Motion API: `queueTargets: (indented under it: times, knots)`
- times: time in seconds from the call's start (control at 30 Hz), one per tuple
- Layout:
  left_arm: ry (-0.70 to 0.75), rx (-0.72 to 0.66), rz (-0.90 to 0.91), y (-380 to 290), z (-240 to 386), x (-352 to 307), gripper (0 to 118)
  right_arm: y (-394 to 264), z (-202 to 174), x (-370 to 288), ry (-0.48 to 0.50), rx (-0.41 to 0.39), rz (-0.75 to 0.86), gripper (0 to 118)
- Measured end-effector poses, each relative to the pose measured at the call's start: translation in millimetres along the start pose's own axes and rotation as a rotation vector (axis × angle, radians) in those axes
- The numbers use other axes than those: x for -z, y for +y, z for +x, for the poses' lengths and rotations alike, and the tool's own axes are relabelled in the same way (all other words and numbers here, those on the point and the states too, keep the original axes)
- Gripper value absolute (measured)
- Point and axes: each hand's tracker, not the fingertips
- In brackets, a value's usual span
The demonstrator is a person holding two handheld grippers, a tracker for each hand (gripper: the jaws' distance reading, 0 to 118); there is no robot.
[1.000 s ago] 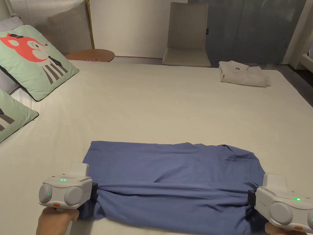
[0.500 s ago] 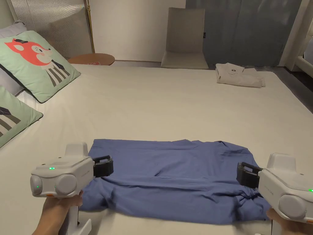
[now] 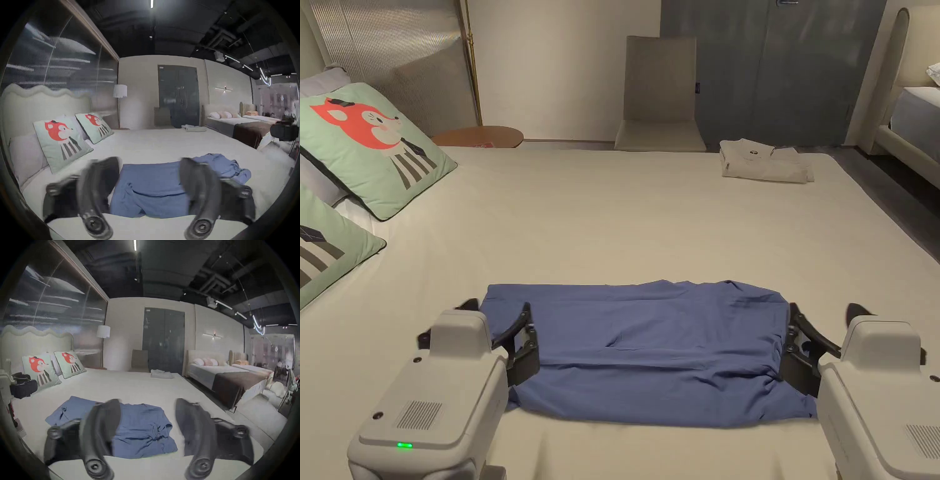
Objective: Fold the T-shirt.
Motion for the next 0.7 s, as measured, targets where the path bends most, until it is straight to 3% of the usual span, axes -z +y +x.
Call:
queueTargets:
  times: [0.03, 0.07, 0.1, 0.4, 0.7]
  knots:
    - [0.002, -0.001, -0.001, -2.6, 0.3, -2.4, 19, -1.1, -1.3, -2.3, 0.001, 0.000, 0.000, 33]
    - [0.003, -0.004, -0.009, -4.5, -0.3, -3.5, 0, 0.3, 0.7, -6.8, 0.002, 0.005, -0.001, 13]
    - [0.001, -0.021, -0.014, -6.8, -1.0, -7.8, 0, -1.8, -0.6, -8.0, 0.002, 0.009, -0.001, 1]
    - [-0.015, -0.061, -0.054, -2.4, -20.2, -3.4, 0, -1.4, -0.5, -5.0, 0.019, 0.032, 0.002, 1]
    - [-0.040, -0.150, -0.389, -9.0, -75.7, 71.5, 0, -1.3, 3.1, 8.7, 0.031, 0.041, -0.021, 1]
